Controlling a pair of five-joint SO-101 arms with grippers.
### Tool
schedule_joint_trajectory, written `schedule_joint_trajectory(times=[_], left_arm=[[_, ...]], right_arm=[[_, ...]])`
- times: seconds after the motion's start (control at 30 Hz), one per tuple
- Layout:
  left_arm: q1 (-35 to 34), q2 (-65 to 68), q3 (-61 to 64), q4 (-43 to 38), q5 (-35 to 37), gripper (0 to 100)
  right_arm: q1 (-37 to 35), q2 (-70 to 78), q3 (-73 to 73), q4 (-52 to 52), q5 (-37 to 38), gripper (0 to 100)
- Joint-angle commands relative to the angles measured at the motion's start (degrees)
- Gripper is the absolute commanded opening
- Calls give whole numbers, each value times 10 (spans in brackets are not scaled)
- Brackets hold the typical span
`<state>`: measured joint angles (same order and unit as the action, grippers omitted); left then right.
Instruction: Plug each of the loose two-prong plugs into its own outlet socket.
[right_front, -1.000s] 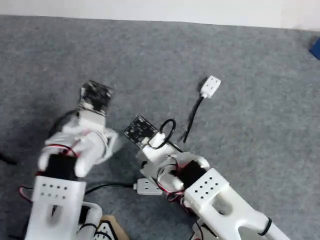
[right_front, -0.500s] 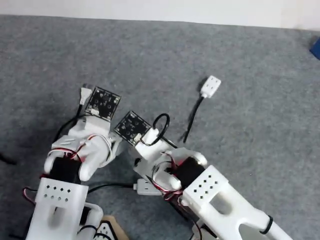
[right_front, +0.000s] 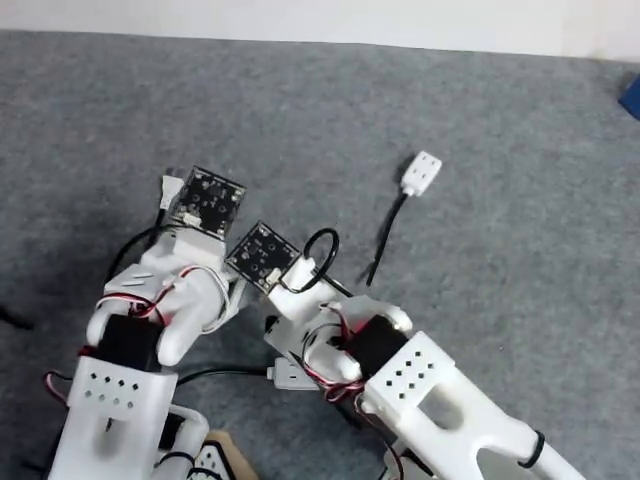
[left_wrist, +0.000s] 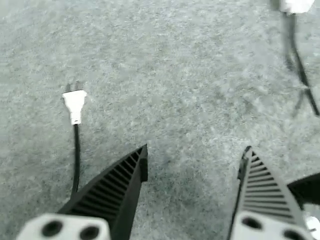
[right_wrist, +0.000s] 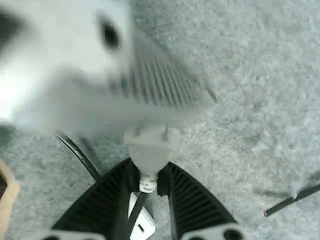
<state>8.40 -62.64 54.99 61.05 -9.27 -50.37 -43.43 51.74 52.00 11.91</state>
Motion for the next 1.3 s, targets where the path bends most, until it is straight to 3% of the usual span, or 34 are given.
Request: schedule_joint_trajectory(times=[0.0,0.23,0.43,0.67,0.97,1.27], left_arm=[[12,-7,-23,5,7,296],[23,-7,-1,40,3,296],[22,-6,99,-47,-14,295],[22,-4,104,-50,-16,295],[26,-3,106,-47,-17,295],[12,-7,105,-48,-16,295]], right_arm=[[15,-2,-4,-15,-5,5],[34,8,-19,-5,-6,5],[34,8,-154,109,-4,5],[34,15,-328,225,-1,5],[35,22,-343,229,6,5],[30,214,-450,227,27,5]])
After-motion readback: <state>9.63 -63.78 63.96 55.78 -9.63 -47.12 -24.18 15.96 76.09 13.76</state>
